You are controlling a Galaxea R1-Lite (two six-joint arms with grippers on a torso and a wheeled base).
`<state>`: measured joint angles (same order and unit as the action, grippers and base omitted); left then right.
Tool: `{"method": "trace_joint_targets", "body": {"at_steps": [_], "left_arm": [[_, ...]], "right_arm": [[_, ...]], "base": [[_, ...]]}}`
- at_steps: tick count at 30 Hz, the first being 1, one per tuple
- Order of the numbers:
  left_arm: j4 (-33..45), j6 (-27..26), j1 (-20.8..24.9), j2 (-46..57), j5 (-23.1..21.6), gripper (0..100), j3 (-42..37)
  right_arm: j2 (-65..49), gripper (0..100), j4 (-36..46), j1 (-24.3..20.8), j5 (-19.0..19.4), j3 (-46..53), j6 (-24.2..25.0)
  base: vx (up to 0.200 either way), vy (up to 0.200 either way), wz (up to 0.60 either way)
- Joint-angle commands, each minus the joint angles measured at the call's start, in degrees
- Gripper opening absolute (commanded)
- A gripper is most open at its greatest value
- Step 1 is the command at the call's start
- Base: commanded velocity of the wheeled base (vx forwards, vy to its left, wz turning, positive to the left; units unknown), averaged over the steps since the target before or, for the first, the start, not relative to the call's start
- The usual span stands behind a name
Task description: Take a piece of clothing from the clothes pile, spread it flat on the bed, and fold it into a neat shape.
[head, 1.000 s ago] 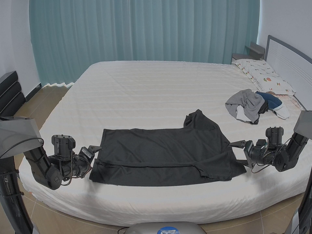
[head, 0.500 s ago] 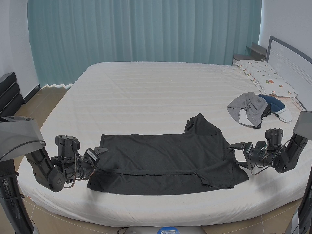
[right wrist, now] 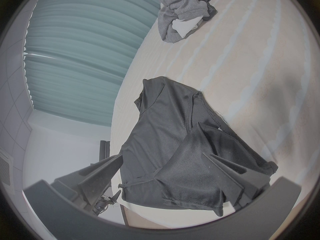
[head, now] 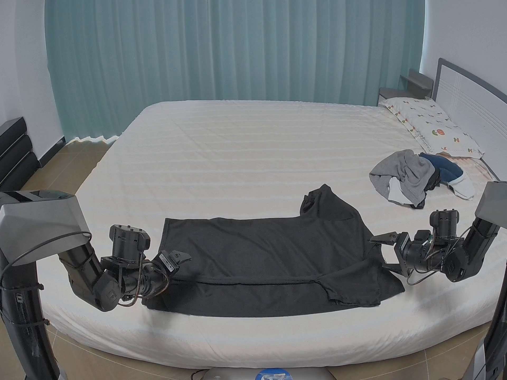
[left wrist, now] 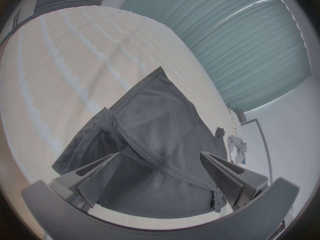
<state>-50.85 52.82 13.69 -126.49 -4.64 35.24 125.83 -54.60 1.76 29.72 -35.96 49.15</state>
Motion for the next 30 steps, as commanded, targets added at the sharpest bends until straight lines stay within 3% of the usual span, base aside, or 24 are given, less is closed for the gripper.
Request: {"method": "trace_joint_targets", "body": {"at_steps": [1,8,11,15,18,30], "left_arm": [[2.07,-3.43,-1.21,-2.62,1.57,100,3.43],[3.12,-4.31,-1.74,-5.17,4.21,100,7.12],[2.86,-0.35,-2.97,-7.46,7.55,100,11.43],[2.77,5.63,-3.93,-7.28,8.25,100,12.92],[2.51,6.24,-5.69,-7.28,8.16,100,13.36],[0.66,5.98,-6.31,-1.74,6.93,100,3.87]], "right_arm": [[0.47,100,-0.07,0.09,-0.01,-0.42,-0.02],[0.64,100,-0.07,0.09,-0.10,-0.69,-0.02],[0.73,100,-0.07,0.09,-0.10,-0.60,-0.02],[0.73,100,-0.07,0.00,-0.10,-0.60,-0.02],[0.82,100,-0.07,0.00,-0.10,-0.51,-0.11],[0.91,100,-0.15,0.18,-0.45,0.10,-0.37]], "base": [[0.000,0.000,0.00],[0.000,0.000,0.00],[0.000,0.000,0.00],[0.000,0.000,0.00],[0.000,0.000,0.00],[0.000,0.000,0.00]]}}
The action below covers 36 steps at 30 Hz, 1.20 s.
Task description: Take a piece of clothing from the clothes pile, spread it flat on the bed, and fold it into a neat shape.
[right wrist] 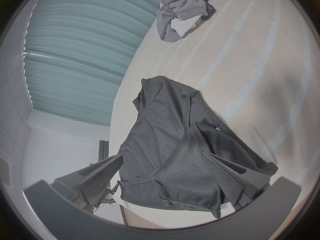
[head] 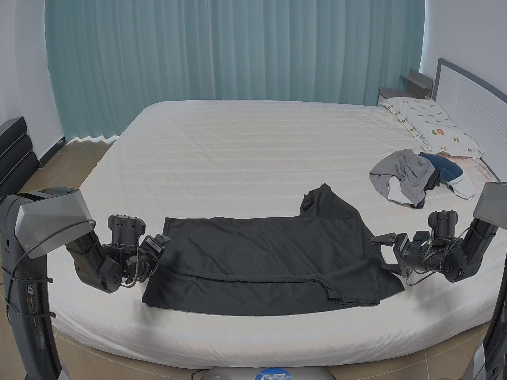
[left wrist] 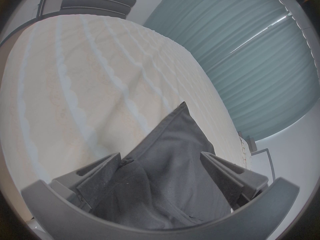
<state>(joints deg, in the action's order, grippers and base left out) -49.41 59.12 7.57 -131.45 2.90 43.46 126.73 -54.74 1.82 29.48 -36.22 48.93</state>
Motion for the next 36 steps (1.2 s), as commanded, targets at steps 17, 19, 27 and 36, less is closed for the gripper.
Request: {"method": "trace_joint_targets", "body": {"at_steps": [17,19,27,36], "left_arm": [[-5.52,-17.38,-2.74,5.86,-12.31,100,-19.73],[-5.61,-17.38,-2.65,5.77,-11.08,100,-19.73],[-5.17,-17.55,-0.71,5.50,-8.53,0,-19.82],[-5.35,-21.33,1.22,1.90,-0.70,0,-20.34]], "right_arm": [[-1.31,100,-0.02,0.38,-0.12,1.33,0.11],[-1.40,100,0.07,0.38,-0.12,1.33,0.11],[-1.49,100,-0.02,0.38,-0.12,1.77,0.02],[-1.58,100,-0.02,0.38,-0.12,1.77,0.11]], "base": [[0.000,0.000,0.00],[0.000,0.000,0.00],[0.000,0.000,0.00],[0.000,0.000,0.00]]}}
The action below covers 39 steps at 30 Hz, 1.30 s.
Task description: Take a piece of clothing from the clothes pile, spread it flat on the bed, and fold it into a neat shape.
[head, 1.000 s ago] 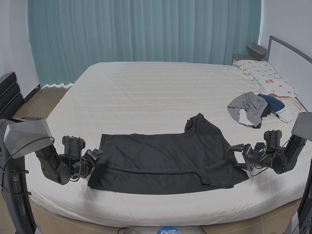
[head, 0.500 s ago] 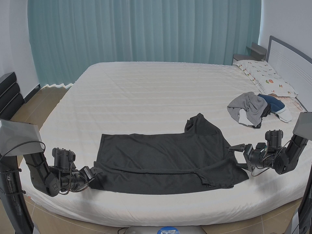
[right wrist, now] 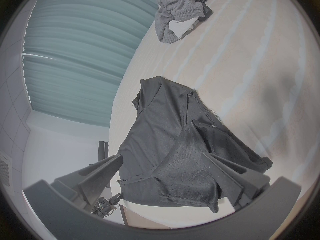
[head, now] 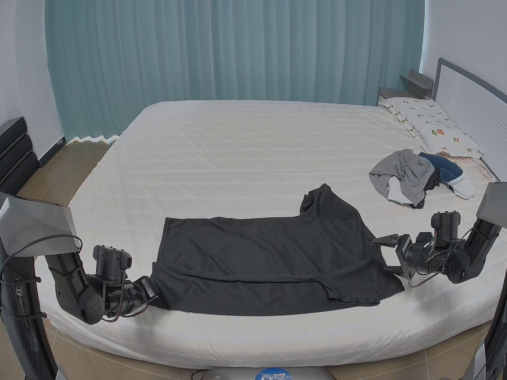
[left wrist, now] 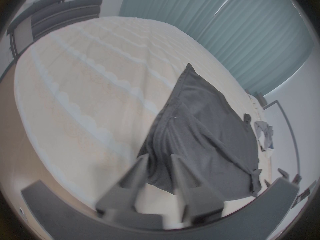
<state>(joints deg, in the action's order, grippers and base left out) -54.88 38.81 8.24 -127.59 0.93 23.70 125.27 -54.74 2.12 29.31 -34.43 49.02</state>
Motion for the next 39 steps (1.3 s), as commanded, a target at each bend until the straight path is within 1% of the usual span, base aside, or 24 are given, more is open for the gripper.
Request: {"method": "trace_joint_targets", "body": {"at_steps": [1,4,6,8,17,18,22,25,29,32,34,36,37,39], "left_arm": [[-0.05,-1.64,0.55,-1.70,1.45,0,-1.55],[-0.14,-4.01,0.46,-1.35,1.97,0,-2.69],[-0.14,-5.15,0.20,-1.09,3.20,0,-2.87],[-0.31,-5.24,-0.07,-1.00,4.00,0,-2.52],[-0.49,-5.15,-1.12,-0.73,3.73,0,-2.25],[-0.49,-5.15,-1.12,-0.56,3.64,100,-2.25],[-0.31,-4.80,-1.65,1.46,3.12,100,-2.69],[0.30,-4.10,-2.18,5.33,1.80,100,-2.78],[0.39,-1.20,-2.35,7.88,-0.05,100,-2.17],[0.30,-0.41,-1.82,9.02,-0.31,100,-2.08],[0.21,0.65,-0.24,9.02,-0.22,100,-2.08],[0.30,4.34,1.16,9.20,-0.14,100,-2.17],[0.30,7.33,1.95,9.64,-0.22,100,-2.52],[0.39,10.32,3.18,10.16,-0.22,100,-3.04]], "right_arm": [[-0.11,100,-0.02,0.16,-0.04,-0.03,0.02],[-0.11,100,-0.02,0.16,0.05,-0.03,0.02],[-0.11,100,-0.02,0.16,0.05,-0.03,0.02],[-0.11,100,-0.02,0.16,0.05,-0.03,0.02],[-0.11,100,-0.02,-0.01,-0.04,0.06,0.02],[-0.20,100,-0.02,-0.01,0.05,0.06,0.02],[-1.87,100,-0.02,-0.19,-0.13,0.59,0.02],[-5.39,100,0.86,-0.36,-0.30,1.29,0.02],[-7.50,100,1.74,-1.07,-0.92,1.47,0.11],[-9.17,100,2.88,-2.56,-3.47,2.61,0.11],[-10.57,100,2.53,-3.44,-7.16,4.54,0.11],[-11.45,100,2.44,-4.23,-9.53,6.30,0.29],[-11.80,100,2.35,-5.11,-11.02,7.88,0.46],[-12.07,100,2.18,-6.16,-13.05,10.08,0.55]], "base": [[0.000,0.000,0.00],[0.000,0.000,0.00],[0.000,0.000,0.00],[0.000,0.000,0.00],[0.000,0.000,0.00],[0.000,0.000,0.00],[0.000,0.000,0.00],[0.000,0.000,0.00],[0.000,0.000,0.00],[0.000,0.000,0.00],[0.000,0.000,0.00],[0.000,0.000,0.00],[0.000,0.000,0.00],[-0.200,0.000,0.00]]}}
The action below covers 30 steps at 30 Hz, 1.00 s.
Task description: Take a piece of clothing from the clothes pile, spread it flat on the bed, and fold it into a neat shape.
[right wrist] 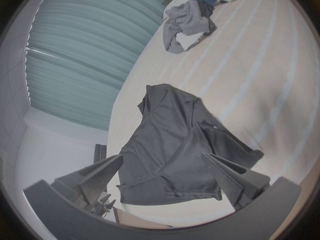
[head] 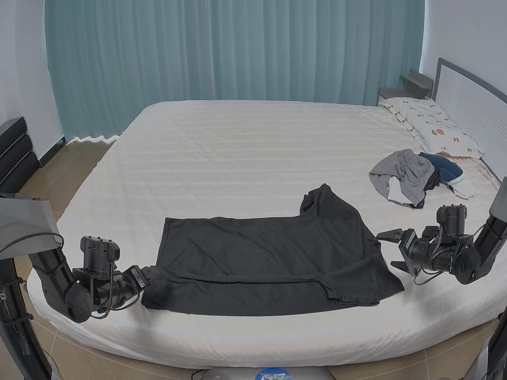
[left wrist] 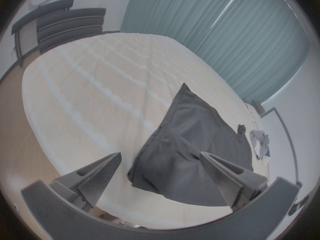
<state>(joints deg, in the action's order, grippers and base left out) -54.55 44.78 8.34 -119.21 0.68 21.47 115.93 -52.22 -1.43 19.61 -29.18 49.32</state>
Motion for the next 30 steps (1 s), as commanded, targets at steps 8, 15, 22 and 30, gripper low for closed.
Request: {"method": "trace_joint_targets", "body": {"at_steps": [8,15,22,30], "left_arm": [[0.06,13.23,7.57,1.26,-0.07,100,-2.13],[0.24,16.22,9.68,1.00,-0.16,100,-1.69],[7.27,18.33,9.94,-1.11,0.02,100,5.51],[16.50,19.03,10.82,-3.48,1.25,100,13.95]], "right_arm": [[-1.50,100,-16.51,-9.03,-12.93,15.30,8.51],[9.75,100,-37.78,-10.09,-14.52,23.82,8.42],[9.58,100,-37.42,-10.26,-14.08,23.38,10.09],[9.84,100,-37.42,-10.18,-14.25,22.94,10.09]], "base": [[-0.200,0.000,0.00],[-0.057,0.000,0.00],[0.000,0.000,0.00],[0.000,0.000,0.00]]}}
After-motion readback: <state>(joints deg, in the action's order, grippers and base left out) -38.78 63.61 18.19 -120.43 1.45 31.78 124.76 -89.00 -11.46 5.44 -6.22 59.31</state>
